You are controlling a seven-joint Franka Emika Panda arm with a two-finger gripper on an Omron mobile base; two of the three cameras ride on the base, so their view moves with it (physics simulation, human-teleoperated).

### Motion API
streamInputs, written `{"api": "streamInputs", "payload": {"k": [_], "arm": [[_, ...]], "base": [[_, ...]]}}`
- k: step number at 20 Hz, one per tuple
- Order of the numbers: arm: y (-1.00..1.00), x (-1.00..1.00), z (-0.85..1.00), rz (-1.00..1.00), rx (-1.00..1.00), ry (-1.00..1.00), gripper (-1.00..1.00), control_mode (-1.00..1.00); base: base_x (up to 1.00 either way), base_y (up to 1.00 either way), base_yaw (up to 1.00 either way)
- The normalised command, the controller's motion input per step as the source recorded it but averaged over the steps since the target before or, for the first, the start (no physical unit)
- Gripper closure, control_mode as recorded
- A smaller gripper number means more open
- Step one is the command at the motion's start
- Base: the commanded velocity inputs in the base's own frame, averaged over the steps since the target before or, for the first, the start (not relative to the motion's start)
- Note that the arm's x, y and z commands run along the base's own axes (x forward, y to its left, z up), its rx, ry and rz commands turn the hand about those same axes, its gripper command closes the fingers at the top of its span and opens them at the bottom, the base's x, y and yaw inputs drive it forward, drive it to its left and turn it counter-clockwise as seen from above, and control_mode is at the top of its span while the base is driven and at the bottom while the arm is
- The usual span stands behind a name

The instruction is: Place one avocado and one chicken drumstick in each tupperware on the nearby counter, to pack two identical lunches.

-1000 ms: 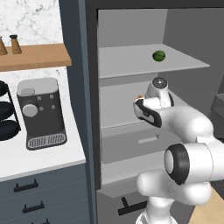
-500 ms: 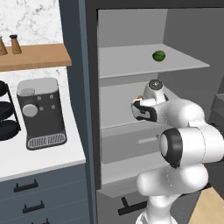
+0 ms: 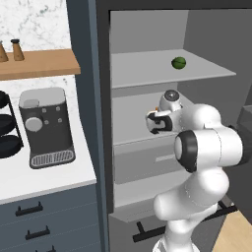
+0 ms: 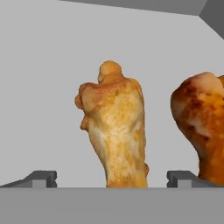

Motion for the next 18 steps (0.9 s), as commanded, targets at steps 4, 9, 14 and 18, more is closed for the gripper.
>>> {"api": "streamInputs", "payload": {"k": [4,9,14,18], "arm": [[-0.21,0.11,-0.18,0.00,0.00,0.01,-1.00,-1.00],[-0.08,0.04,-0.17,0.00,0.00,0.00,-1.00,-1.00],[0.00,0.02,-0.15,0.00,0.00,0.00,-1.00,-1.00],[0.00,0.00,-0.18,0.00,0.00,0.00,1.00,-1.00]], "base": [[0.00,0.00,0.00],[0.00,0.00,0.00],[0.00,0.00,0.00],[0.00,0.00,0.00]]}}
